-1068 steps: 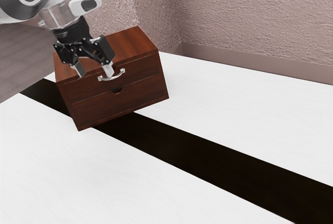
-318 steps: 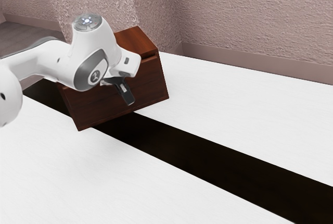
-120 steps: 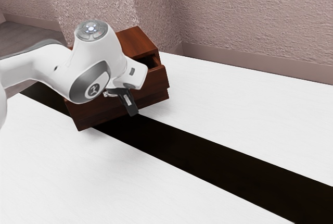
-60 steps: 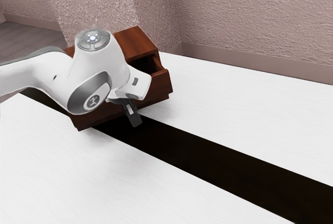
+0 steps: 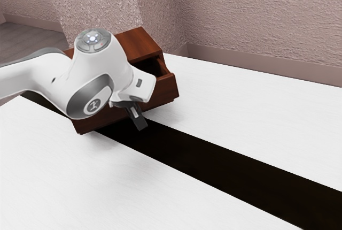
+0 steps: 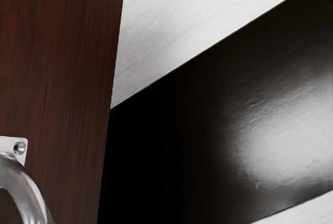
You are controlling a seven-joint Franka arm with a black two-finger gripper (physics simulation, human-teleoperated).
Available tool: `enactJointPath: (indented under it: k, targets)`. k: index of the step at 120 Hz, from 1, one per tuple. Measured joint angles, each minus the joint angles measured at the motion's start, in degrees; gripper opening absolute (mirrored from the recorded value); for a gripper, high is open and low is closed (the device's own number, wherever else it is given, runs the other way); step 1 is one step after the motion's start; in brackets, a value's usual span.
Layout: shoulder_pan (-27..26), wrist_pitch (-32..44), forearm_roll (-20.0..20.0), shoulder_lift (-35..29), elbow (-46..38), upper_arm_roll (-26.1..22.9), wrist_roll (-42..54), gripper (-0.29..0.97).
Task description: Pull the drawer handle with one arm to open the drawer
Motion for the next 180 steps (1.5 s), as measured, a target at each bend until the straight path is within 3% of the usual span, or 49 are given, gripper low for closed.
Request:
enactJointPath:
  k: [10,25,73,84,106,117,131,149,164,180]
  targets:
    - [0.0,0.0,-0.2,-0.1,0.0,0.0,-0.2,0.59]
    - [-0.9,0.1,-0.1,-0.4,-1.5,0.0,-0.8,0.68]
    - [0.1,0.1,-0.4,-1.5,-2.0,-1.8,-2.0,0.59]
    - [0.0,0.1,-0.4,-1.6,-2.5,-2.0,-2.4,0.66]
    - [0.7,0.1,-0.5,-1.8,-2.8,-3.0,-3.1,0.68]
    - [0.7,-0.2,-0.6,-3.0,-2.8,-3.0,-3.4,0.5]
    - [0.8,-0.8,-0.8,-4.2,-2.8,-3.1,-3.5,0.4]
    - [-4.7,-1.0,-0.4,-4.6,-2.6,-2.9,-3.8,0.55]
    - [-4.8,-1.5,-0.3,-5.7,-2.6,-2.9,-4.0,0.61]
    - [-4.7,-5.7,-2.5,-12.1,-1.0,-4.8,-4.0,0.64]
